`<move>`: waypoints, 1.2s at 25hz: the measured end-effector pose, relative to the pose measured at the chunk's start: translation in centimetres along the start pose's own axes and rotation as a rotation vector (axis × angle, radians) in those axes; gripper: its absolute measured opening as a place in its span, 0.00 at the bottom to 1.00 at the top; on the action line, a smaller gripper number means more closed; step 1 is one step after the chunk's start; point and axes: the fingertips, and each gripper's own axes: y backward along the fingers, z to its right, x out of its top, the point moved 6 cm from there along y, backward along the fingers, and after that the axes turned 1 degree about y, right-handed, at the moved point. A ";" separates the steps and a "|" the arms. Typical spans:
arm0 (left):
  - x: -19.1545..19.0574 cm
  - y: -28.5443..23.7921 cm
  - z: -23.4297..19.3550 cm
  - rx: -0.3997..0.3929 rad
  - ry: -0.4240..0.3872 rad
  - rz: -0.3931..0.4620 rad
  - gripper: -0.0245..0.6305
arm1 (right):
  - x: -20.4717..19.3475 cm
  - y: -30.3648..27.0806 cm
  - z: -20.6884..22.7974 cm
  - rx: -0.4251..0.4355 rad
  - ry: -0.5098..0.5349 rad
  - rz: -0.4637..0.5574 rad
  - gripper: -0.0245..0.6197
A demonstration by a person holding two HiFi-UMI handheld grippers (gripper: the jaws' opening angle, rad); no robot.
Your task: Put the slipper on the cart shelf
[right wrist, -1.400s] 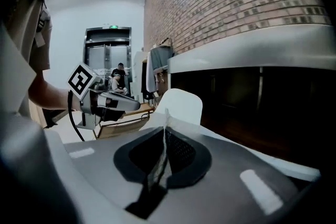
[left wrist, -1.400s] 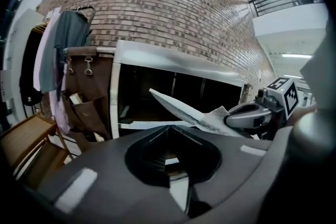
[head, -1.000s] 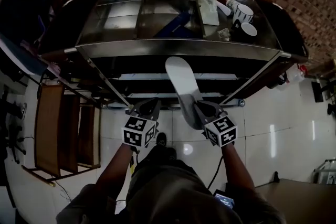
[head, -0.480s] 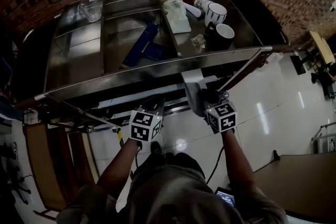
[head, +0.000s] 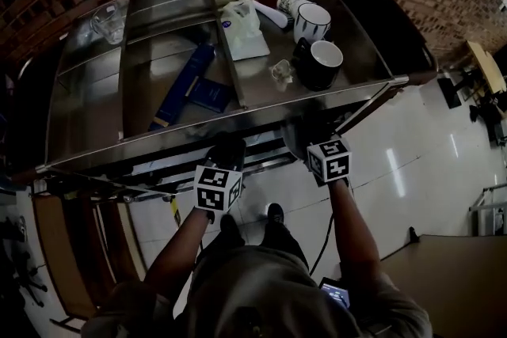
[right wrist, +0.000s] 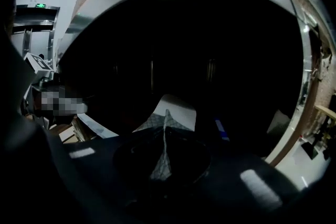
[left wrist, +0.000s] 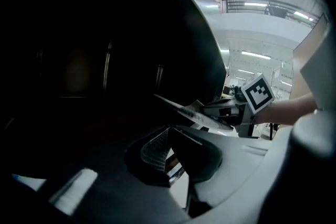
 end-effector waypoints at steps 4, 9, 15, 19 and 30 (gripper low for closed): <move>-0.3 -2.0 0.9 0.046 0.024 -0.011 0.05 | -0.9 -2.0 2.5 0.010 -0.013 -0.003 0.06; -0.3 -3.5 2.2 0.103 0.043 -0.022 0.05 | -1.2 -4.3 4.4 0.039 -0.015 0.006 0.06; 0.1 -3.3 2.9 0.155 0.040 -0.024 0.05 | -1.4 -5.9 4.7 0.083 -0.025 0.006 0.07; 0.4 -2.7 2.9 0.169 0.047 -0.014 0.05 | -0.8 -5.4 4.5 0.120 -0.056 0.046 0.13; 1.8 -1.1 3.9 0.090 0.028 0.029 0.05 | 0.8 2.7 0.8 0.114 -0.098 0.169 0.06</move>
